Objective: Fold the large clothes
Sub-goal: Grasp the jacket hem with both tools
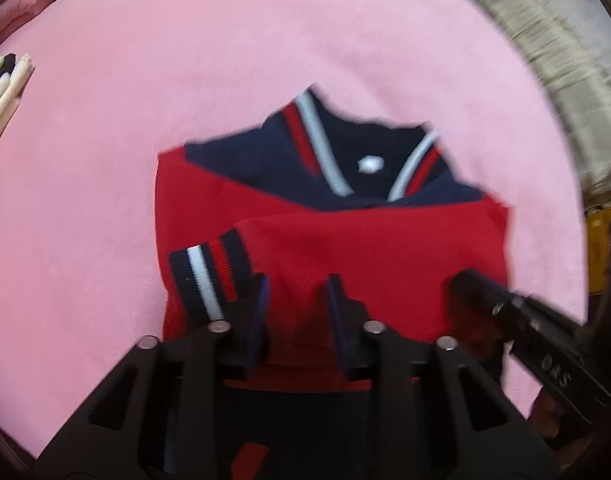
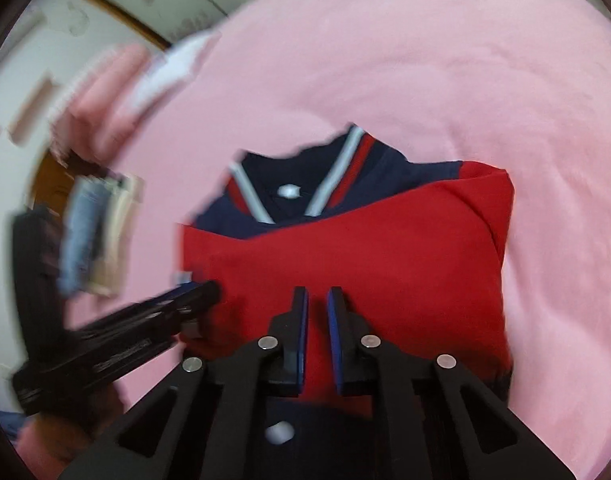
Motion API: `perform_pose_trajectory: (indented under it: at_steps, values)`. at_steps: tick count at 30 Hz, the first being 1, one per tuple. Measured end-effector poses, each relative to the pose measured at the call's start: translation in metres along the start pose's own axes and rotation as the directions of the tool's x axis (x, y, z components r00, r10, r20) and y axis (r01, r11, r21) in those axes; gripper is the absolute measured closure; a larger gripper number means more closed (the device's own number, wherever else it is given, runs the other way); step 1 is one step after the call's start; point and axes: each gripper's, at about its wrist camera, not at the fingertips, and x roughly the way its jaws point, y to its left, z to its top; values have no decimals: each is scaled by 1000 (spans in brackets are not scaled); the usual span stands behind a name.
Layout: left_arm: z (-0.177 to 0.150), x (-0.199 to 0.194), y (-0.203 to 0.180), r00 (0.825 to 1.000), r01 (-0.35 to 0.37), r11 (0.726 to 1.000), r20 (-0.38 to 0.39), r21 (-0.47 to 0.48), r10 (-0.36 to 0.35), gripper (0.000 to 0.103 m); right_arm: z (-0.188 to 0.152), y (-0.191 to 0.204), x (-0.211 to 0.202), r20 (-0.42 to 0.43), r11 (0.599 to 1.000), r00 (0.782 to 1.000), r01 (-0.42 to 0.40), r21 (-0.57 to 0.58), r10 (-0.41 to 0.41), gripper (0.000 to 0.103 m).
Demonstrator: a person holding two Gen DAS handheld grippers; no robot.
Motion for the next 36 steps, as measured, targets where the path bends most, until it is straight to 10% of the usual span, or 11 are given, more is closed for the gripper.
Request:
perform_pose_trajectory:
  at_steps: [4,7,16,22,26,32,36]
  values:
    - [-3,10,24,1000,-31,998,-5,-50,30,93,11,-27,2,74,982,979,188,31,-190,102]
    - [-7,6,34,1000,28,996,15,-85,-27,93,14,-53,-9,109,898,891,436,64,-440,103]
    - [-26,-15,41,993,120,992,14,-40,-119,89,-19,-29,-39,120,999,993,4,41,-8,103]
    - [-35,-31,59,993,-78,996,87,35,75,89,-31,-20,-23,135,930,920,363,51,-367,102]
    - [-55,-44,83,986,-145,989,91,20,143,89,-36,-10,-54,231,886,856,438,154,-464,72]
    - [-109,-61,100,992,-119,992,38,-39,120,46,-83,5,-70,173,892,875,440,107,-452,42]
    - [-144,-64,87,995,-101,992,16,-75,103,43,-123,7,-66,84,907,905,410,100,-418,35]
